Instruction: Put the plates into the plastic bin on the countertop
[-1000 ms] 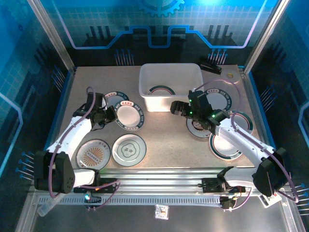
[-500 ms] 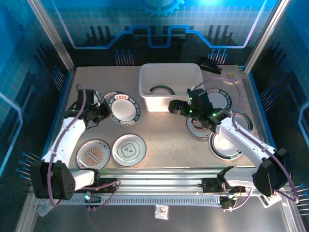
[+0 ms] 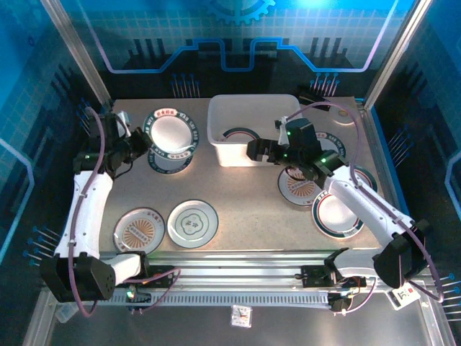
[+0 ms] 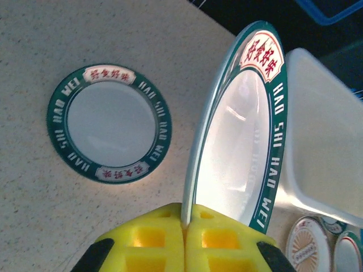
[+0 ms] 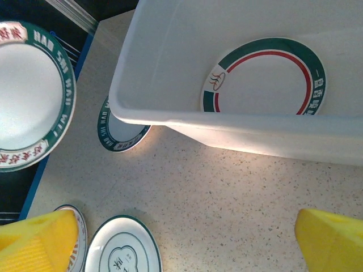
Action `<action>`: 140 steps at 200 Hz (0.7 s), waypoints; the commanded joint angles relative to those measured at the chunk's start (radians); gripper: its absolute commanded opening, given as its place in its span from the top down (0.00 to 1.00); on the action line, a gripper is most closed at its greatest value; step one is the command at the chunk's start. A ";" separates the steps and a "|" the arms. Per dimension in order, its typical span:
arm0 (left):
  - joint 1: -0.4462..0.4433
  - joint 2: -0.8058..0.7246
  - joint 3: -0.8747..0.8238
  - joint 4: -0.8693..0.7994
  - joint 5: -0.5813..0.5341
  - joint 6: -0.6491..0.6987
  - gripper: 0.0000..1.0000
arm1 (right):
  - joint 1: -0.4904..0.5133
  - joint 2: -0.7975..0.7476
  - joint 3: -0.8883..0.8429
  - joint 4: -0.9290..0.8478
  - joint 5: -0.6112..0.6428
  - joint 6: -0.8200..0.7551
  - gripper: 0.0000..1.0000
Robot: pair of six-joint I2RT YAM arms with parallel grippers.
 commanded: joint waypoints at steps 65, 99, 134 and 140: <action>-0.044 0.079 0.142 0.095 0.216 -0.104 1.00 | -0.101 0.035 0.113 -0.001 -0.216 -0.030 0.04; -0.113 0.132 0.168 0.115 0.207 -0.110 1.00 | -0.139 0.037 0.101 0.068 -0.293 0.007 0.08; -0.179 0.177 0.190 0.140 0.206 -0.126 1.00 | -0.168 0.035 0.080 0.124 -0.346 0.038 0.11; -0.188 0.185 0.193 0.144 0.206 -0.130 1.00 | -0.168 0.035 0.077 0.131 -0.351 0.038 0.11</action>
